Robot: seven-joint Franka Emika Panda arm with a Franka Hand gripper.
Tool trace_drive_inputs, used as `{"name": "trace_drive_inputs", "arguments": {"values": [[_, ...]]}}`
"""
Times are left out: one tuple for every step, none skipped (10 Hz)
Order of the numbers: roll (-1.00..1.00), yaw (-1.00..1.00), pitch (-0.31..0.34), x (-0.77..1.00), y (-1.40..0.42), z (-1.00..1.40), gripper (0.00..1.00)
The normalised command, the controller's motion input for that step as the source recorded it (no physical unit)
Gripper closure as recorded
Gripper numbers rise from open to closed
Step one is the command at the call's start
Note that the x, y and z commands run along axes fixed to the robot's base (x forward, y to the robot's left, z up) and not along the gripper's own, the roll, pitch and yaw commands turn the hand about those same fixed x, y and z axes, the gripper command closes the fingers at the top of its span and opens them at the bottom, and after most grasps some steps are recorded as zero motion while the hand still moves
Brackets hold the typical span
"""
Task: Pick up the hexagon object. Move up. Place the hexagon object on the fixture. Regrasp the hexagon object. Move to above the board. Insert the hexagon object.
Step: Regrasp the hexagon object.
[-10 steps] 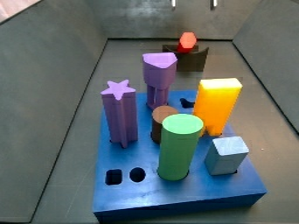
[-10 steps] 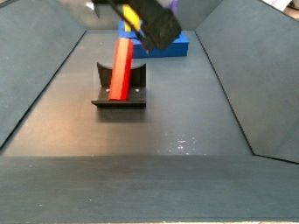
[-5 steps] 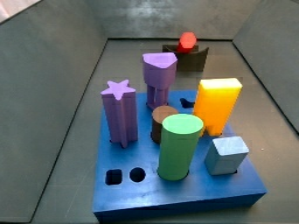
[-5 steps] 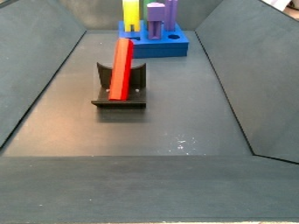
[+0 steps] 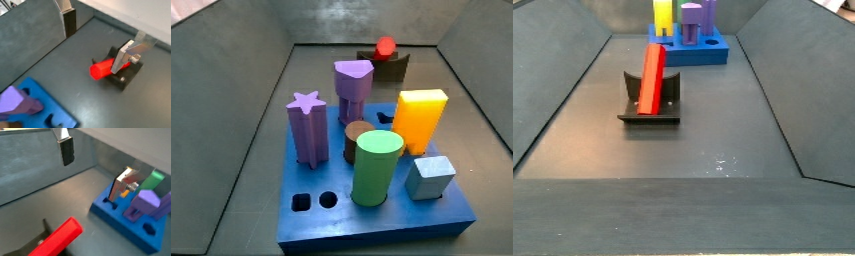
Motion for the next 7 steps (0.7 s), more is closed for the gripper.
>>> {"name": "trace_drive_inputs", "arguments": {"values": [[1.00, 0.04, 0.047, 0.01, -0.02, 0.00, 0.00], [1.00, 0.04, 0.046, 0.01, -0.02, 0.00, 0.00], [1.00, 0.04, 0.048, 0.01, -0.02, 0.01, 0.00], [1.00, 0.04, 0.052, 0.01, -0.01, 0.01, 0.00], [1.00, 0.04, 0.060, 0.02, -0.02, 0.01, 0.00], [1.00, 0.05, 0.068, 0.03, -0.02, 0.00, 0.00], [1.00, 0.05, 0.079, 0.05, -0.03, 0.00, 0.00]]}}
